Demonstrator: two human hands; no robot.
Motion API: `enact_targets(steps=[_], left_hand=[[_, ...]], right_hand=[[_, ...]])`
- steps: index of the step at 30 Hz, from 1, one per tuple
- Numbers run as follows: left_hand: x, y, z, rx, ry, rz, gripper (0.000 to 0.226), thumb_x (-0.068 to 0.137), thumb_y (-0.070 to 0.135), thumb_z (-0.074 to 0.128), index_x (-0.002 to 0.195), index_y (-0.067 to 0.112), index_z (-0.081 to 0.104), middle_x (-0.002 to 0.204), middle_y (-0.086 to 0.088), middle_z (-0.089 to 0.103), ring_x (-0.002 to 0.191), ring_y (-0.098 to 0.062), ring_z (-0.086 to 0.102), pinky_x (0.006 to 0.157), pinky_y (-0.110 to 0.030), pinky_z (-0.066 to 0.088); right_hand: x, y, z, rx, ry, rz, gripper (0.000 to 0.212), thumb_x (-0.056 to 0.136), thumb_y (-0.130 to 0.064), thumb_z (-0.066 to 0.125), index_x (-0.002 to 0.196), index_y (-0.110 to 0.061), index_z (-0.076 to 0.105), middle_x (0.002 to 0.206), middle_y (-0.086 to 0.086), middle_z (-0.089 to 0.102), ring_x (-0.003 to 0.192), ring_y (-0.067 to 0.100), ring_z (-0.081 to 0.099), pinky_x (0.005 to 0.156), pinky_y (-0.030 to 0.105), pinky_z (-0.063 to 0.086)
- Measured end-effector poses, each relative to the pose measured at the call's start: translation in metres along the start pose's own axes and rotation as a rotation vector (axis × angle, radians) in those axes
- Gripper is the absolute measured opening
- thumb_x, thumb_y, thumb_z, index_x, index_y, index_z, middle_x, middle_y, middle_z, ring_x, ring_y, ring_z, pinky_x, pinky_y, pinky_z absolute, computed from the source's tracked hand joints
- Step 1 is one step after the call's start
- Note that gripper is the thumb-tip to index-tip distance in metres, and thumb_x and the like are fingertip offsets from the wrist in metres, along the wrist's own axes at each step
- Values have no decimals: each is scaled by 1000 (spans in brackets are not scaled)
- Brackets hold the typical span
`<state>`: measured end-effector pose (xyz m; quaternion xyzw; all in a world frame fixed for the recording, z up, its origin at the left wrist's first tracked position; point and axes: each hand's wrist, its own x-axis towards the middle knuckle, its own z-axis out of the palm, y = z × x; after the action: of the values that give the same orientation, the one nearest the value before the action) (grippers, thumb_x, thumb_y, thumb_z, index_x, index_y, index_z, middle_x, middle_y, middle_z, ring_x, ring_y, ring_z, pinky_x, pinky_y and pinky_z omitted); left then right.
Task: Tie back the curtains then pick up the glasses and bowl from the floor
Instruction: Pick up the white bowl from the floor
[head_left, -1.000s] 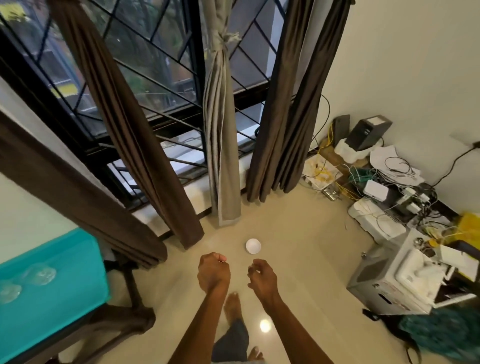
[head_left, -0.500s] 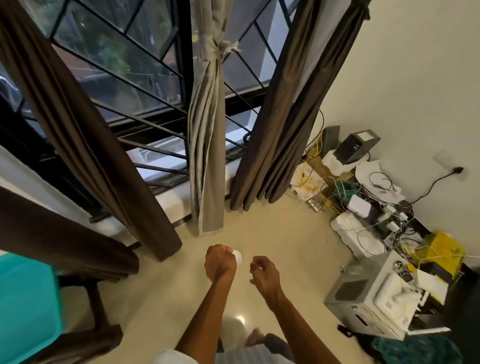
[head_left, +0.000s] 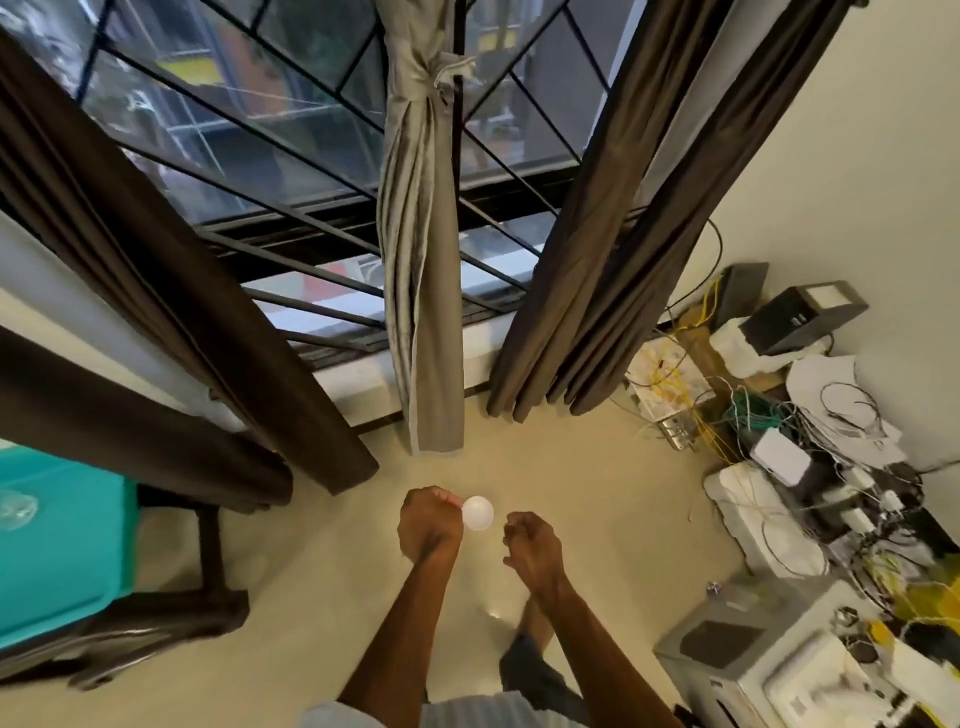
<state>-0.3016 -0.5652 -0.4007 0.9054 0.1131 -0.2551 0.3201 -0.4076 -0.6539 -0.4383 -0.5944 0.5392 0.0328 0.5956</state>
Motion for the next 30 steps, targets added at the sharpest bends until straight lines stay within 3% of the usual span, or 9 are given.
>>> enact_targets(steps=[5, 10, 12, 15, 19, 23, 30], left_hand=[[-13, 4, 47, 55, 77, -19, 20, 93, 18, 58, 94, 15, 78, 103, -5, 74, 93, -24, 68, 78, -31, 54], [-23, -10, 84, 70, 41, -51, 12, 90, 18, 63, 92, 19, 75, 101, 0, 74, 90, -22, 70, 82, -33, 57], [-22, -13, 92, 20, 28, -68, 9, 89, 21, 67, 97, 20, 71, 108, 1, 71, 97, -21, 67, 87, -31, 55], [-9, -18, 101, -15, -43, -63, 24, 89, 28, 69, 112, 22, 64, 118, 4, 65, 110, -20, 62, 90, -28, 47], [27, -27, 119, 11, -203, -48, 34, 93, 29, 63, 125, 19, 60, 130, 1, 64, 121, -20, 58, 100, -27, 42], [71, -47, 146, 45, -270, -47, 34, 97, 22, 55, 129, 17, 60, 135, 1, 62, 126, -21, 55, 103, -24, 38], [187, -125, 250, 159, -351, -40, 39, 101, 18, 45, 139, 16, 53, 148, -2, 51, 137, -24, 45, 112, -27, 30]], right_hand=[[38, -6, -40, -125, -129, -26, 17, 95, -13, 54, 93, -25, 67, 102, 9, 70, 97, 31, 68, 91, 51, 57], [70, 10, -56, -317, -179, -6, 21, 100, -26, 51, 106, -14, 68, 109, 10, 72, 102, 31, 67, 95, 47, 56], [74, 10, -61, -365, -213, 2, 16, 99, -23, 53, 101, -18, 68, 112, 9, 71, 105, 31, 67, 97, 47, 55], [88, 12, -61, -371, -248, 32, 17, 97, -17, 53, 93, -27, 66, 110, 6, 71, 106, 28, 67, 96, 47, 55], [125, 20, -46, -546, -259, -44, 25, 102, -23, 51, 117, -11, 67, 119, 6, 70, 110, 28, 66, 102, 41, 52], [169, 37, -27, -636, -290, -53, 30, 102, -23, 46, 123, -12, 65, 125, 6, 68, 112, 28, 65, 102, 41, 51], [295, 119, 19, -790, -326, -128, 34, 105, -20, 44, 133, -10, 60, 136, 6, 63, 126, 23, 57, 107, 27, 40]])
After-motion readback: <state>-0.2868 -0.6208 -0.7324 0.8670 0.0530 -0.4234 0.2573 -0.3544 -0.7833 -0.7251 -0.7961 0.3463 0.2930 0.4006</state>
